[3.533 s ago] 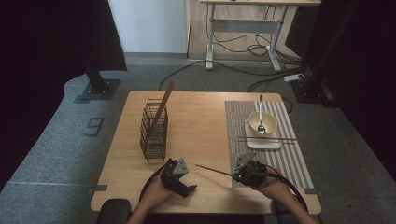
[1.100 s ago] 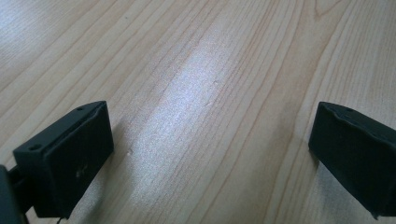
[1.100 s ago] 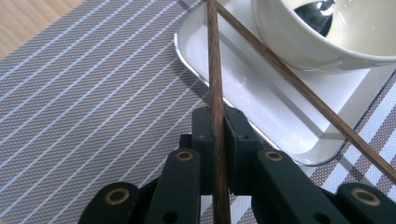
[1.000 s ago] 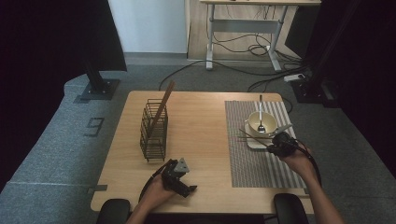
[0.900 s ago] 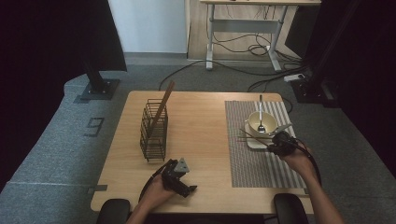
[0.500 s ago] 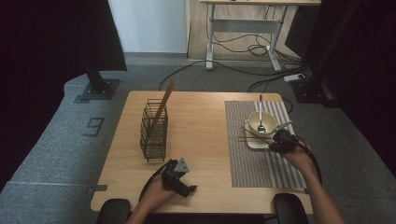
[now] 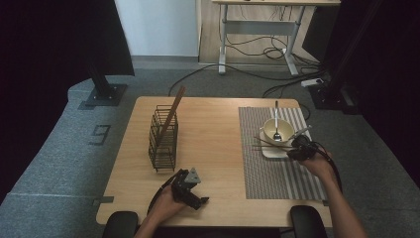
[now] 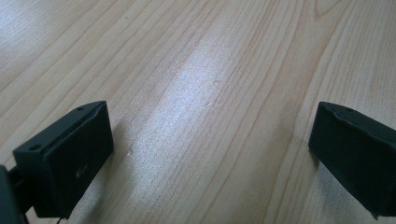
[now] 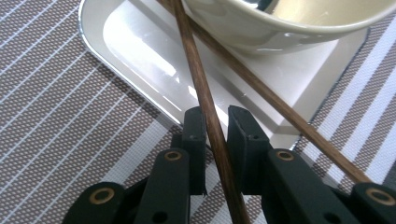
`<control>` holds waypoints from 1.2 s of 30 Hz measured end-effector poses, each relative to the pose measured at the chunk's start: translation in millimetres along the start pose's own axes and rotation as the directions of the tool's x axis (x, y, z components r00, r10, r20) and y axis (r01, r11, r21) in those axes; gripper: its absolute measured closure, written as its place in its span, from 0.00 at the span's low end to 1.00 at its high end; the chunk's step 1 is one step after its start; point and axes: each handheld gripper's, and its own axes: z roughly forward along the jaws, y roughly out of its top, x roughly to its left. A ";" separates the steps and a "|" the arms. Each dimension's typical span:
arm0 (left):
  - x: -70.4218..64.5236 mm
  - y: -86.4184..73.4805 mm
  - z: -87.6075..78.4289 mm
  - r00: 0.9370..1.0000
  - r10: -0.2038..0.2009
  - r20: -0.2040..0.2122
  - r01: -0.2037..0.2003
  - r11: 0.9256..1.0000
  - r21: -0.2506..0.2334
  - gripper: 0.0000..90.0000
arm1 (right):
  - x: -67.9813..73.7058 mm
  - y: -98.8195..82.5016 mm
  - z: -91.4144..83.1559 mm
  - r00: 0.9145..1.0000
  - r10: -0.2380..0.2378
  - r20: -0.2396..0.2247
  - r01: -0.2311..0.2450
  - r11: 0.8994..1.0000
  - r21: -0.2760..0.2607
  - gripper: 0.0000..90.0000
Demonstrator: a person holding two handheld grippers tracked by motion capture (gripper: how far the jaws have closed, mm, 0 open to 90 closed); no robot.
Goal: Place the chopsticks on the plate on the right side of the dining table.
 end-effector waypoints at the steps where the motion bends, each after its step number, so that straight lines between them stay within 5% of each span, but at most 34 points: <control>1: 0.0 0.0 0.0 1.000 -0.001 0.000 0.001 1.000 0.000 0.00 | -0.4 0.0 0.0 1.000 0.002 0.004 -0.002 1.000 0.001 0.84; 23: 0.0 0.0 0.0 1.000 0.000 0.000 0.000 1.000 0.000 0.00 | -12.0 -9.8 0.5 0.995 0.084 0.051 -0.083 0.996 -0.035 0.64; 36: 0.0 0.0 0.0 1.000 -0.001 0.000 0.001 1.000 0.000 0.00 | -17.7 -12.3 3.0 0.981 0.098 0.168 -0.095 0.995 -0.024 0.43</control>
